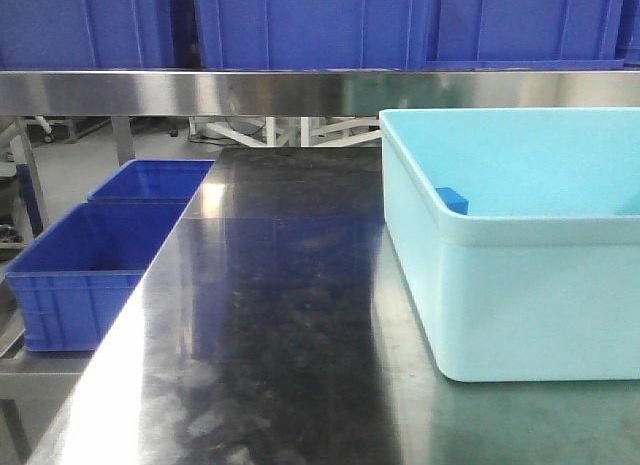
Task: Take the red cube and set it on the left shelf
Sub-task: 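Raise the held red cube out of the cyan bin with the right gripper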
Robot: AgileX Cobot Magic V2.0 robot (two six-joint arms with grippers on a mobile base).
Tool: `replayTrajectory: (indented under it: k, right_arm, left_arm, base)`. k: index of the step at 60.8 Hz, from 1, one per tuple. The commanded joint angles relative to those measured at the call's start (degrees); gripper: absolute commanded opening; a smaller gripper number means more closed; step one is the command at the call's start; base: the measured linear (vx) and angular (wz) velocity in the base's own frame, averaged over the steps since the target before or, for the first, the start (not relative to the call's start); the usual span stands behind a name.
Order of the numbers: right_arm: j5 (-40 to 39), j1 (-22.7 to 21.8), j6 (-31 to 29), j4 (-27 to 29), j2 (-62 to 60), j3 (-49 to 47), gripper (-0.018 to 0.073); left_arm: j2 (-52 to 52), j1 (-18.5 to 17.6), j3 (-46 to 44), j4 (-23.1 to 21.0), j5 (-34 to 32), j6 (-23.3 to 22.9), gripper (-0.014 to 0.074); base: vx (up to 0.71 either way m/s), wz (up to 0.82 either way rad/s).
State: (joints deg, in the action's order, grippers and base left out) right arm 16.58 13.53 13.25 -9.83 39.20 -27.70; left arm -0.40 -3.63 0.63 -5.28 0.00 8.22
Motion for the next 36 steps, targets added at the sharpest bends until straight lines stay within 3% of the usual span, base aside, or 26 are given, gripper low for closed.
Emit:
replayTrajectory:
  k: [1, 36]
  right_arm:
    - [-4.3, -0.3, -0.2, -1.0, -0.3, -1.6, 0.0057]
    - [-4.3, -0.3, -0.2, -1.0, -0.3, -1.6, 0.0057]
  left_arm:
    - [0.4, -0.2, 1.3, -0.3, -4.8, 0.1, 0.0106]
    - [0.4, -0.2, 1.3, -0.3, -4.8, 0.1, 0.0106]
  base:
    - [0.00, 0.00]
    - [-0.01, 0.02]
